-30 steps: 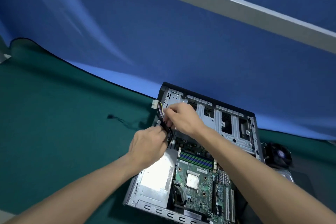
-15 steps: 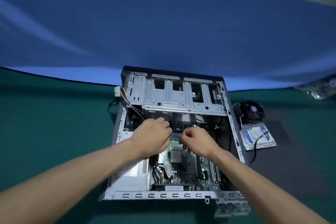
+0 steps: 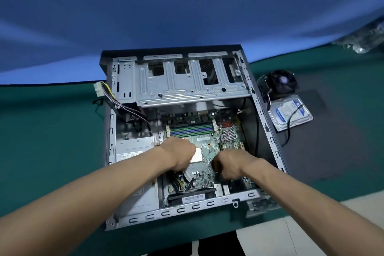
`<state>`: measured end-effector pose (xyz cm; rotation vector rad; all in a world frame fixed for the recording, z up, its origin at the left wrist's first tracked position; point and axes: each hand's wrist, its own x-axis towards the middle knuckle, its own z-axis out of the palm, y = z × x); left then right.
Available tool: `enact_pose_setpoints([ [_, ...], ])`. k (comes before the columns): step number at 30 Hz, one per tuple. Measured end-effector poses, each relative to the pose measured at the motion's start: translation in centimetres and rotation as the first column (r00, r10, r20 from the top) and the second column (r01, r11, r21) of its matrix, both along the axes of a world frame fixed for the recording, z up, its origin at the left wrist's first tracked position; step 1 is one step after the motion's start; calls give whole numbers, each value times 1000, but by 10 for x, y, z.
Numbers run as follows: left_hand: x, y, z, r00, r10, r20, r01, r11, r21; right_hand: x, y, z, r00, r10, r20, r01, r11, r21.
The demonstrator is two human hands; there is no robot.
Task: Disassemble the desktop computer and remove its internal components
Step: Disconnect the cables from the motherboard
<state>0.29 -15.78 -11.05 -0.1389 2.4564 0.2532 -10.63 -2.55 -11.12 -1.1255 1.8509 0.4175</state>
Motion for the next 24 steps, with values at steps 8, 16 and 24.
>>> enact_pose_setpoints([
  [8, -2, 1, -8, 986, 85, 141, -107, 982, 155, 13, -8, -3, 897, 415, -152, -418, 908, 12],
  [16, -3, 2, -7, 975, 152, 163, -182, 965, 191, 19, -11, -4, 883, 461, -90, -462, 887, 14],
  [24, -3, 4, -3, 971, 108, 212, -140, 980, 143, 18, -10, 0, 870, 485, -82, -487, 873, -4],
])
